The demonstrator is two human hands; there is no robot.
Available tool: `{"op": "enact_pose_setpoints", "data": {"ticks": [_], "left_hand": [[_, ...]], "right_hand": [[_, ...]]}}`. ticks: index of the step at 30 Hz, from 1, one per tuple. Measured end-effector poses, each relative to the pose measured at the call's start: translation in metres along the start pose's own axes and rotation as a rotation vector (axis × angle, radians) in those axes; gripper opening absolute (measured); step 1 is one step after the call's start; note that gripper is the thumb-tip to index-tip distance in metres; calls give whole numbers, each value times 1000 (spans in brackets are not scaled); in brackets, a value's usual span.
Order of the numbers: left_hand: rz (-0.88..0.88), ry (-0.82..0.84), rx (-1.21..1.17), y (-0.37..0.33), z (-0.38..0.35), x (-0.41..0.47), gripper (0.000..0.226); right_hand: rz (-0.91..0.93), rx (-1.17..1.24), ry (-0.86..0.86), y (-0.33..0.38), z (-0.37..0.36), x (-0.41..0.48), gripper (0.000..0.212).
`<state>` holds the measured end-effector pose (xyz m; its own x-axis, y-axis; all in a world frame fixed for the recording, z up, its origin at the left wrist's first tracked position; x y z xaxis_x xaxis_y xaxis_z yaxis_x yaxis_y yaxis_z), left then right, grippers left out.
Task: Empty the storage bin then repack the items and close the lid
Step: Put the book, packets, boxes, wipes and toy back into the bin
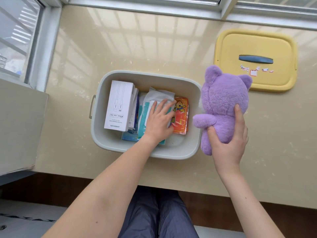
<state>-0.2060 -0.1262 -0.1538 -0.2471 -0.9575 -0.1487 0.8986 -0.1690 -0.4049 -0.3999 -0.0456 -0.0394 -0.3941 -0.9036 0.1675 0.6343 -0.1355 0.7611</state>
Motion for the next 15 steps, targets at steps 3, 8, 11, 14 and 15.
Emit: {"op": "enact_pose_setpoints", "data": {"ticks": [3, 8, 11, 14, 15], "left_hand": [[143, -40, -34, 22, 9, 3, 36], [126, 3, -52, 30, 13, 2, 43], [120, 13, -76, 29, 18, 1, 67], [252, -24, -97, 45, 27, -5, 82], [291, -22, -76, 51, 27, -8, 83]], "right_hand": [[4, -2, 1, 0, 1, 1, 78], [-14, 8, -1, -1, 1, 0, 77], [-15, 8, 0, -1, 1, 0, 77], [-14, 0, 6, 0, 1, 0, 78], [-14, 0, 6, 0, 1, 1, 78]]}}
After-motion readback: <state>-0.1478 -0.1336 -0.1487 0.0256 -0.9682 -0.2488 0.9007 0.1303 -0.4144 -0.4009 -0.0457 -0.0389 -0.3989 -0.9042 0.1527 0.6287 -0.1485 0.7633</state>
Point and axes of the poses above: each hand's wrist, its own x-axis towards the middle knuckle, its own z-axis out of the back of the hand, y = z × x, the point moved 9 cm from there along x, towards the middle knuckle, and after that the axes turned 11 degrees about z, right-handed, at the moved point
